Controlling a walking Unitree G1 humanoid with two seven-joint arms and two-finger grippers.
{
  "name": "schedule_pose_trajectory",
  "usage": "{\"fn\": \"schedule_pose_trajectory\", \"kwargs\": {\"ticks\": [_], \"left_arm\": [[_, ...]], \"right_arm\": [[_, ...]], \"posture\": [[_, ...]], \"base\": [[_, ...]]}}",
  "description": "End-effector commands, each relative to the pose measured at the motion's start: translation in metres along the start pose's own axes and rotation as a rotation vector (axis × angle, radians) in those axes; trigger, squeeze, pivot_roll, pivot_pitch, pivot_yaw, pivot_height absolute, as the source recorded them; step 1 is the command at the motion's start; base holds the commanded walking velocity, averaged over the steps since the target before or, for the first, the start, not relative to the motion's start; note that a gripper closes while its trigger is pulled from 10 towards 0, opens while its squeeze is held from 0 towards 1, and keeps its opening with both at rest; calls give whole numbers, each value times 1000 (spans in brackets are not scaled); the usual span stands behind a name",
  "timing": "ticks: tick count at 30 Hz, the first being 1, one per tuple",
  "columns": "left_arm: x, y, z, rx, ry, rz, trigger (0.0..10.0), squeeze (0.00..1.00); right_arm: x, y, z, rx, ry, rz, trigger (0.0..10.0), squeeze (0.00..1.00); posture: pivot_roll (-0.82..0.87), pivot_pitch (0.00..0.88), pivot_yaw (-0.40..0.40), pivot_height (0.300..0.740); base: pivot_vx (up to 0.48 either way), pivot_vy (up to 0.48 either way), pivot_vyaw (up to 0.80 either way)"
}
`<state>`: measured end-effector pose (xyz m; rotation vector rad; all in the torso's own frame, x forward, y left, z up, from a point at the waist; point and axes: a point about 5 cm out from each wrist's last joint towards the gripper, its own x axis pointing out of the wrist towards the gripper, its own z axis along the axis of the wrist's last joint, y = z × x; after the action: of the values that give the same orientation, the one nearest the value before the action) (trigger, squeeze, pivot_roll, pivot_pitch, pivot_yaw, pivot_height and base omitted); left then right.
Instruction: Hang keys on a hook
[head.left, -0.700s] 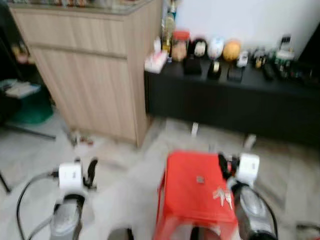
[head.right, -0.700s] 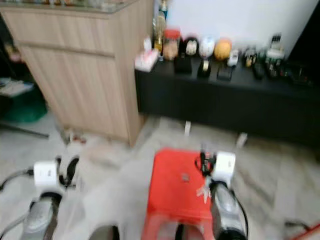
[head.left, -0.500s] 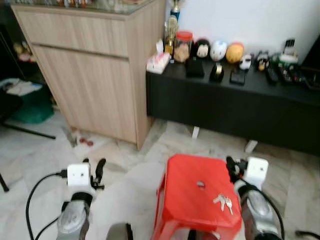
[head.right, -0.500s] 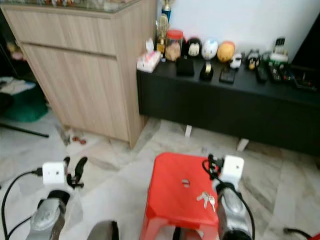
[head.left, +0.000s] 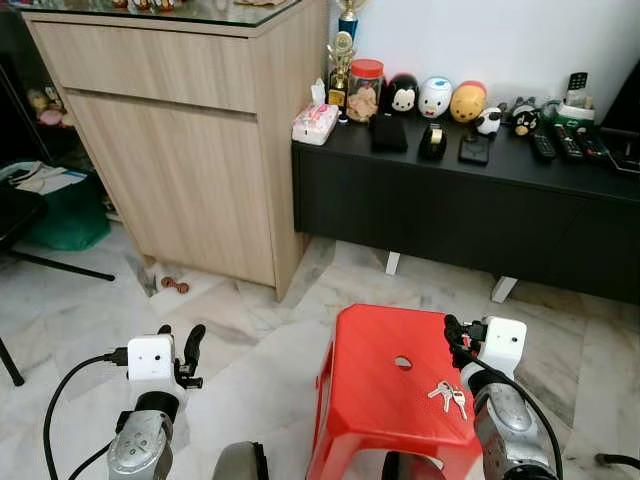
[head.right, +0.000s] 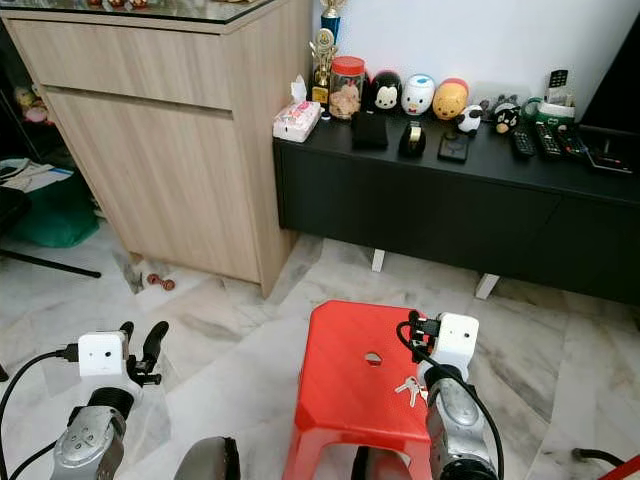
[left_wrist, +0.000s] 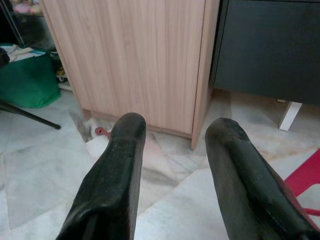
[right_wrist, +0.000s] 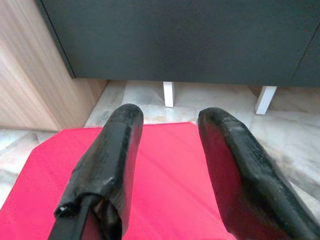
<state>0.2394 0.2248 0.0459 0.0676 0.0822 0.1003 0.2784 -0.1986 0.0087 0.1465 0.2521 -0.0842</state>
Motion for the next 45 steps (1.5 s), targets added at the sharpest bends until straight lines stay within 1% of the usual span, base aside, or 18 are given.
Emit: {"fn": "schedule_pose_trajectory", "kwargs": {"ticks": [1,12,14,16,18,21,22,24,31,32,33,36,39,42,45], "left_arm": [[-1,2,-4,-1,15,3,10000,0],[-3,3,-5,1,23,8,10000,0],[-4,3,-5,1,24,8,10000,0],[-4,3,-6,1,27,6,10000,0],[-4,4,-6,0,29,4,10000,0],[-4,4,-6,1,29,3,10000,0],[-5,5,-6,2,29,3,10000,0],[-6,5,-5,4,29,3,10000,0],[-9,7,-5,9,32,4,10000,0],[-9,8,-5,9,33,4,10000,0],[-10,7,-6,11,36,3,10000,0],[-11,7,-5,11,35,1,10000,0],[-11,6,-5,12,35,0,10000,0],[-13,6,-4,12,39,-1,10000,0],[-14,6,-4,12,41,0,10000,0]], "right_arm": [[1,0,-1,-2,8,-2,10000,0],[8,-3,3,13,52,-27,10000,0],[8,-3,3,13,51,-29,10000,0],[8,-3,6,15,21,-19,10000,0],[10,-1,7,11,27,-16,10000,0],[12,0,6,-4,52,-15,10000,0],[13,-1,5,-20,82,-16,10000,0],[15,-2,6,-32,103,-19,10000,0],[21,-3,11,-8,125,-23,10000,0],[21,-3,11,2,127,-21,10000,0],[22,1,9,-1,157,-15,10000,0],[24,8,11,-6,140,4,10000,0],[25,13,13,4,123,20,10000,0],[27,18,12,-23,154,34,10000,0],[28,16,12,-36,175,25,10000,0]], "posture": [[41,0,-51,604],[49,16,-51,599],[49,18,-51,595],[54,23,-50,590],[56,27,-49,590],[62,31,-47,590],[64,36,-46,590],[67,40,-44,590],[71,61,-38,590],[71,61,-38,590],[80,71,-36,585],[83,78,-35,560],[88,85,-35,560],[89,92,-36,560],[91,97,-37,560]], "base": [[0,0,0],[0,0,0],[0,0,0],[0,0,0],[0,0,0],[0,0,0],[0,0,0],[0,0,0],[0,0,0],[0,0,0],[0,0,0],[0,0,0],[0,0,0],[0,0,0],[0,0,0]]}}
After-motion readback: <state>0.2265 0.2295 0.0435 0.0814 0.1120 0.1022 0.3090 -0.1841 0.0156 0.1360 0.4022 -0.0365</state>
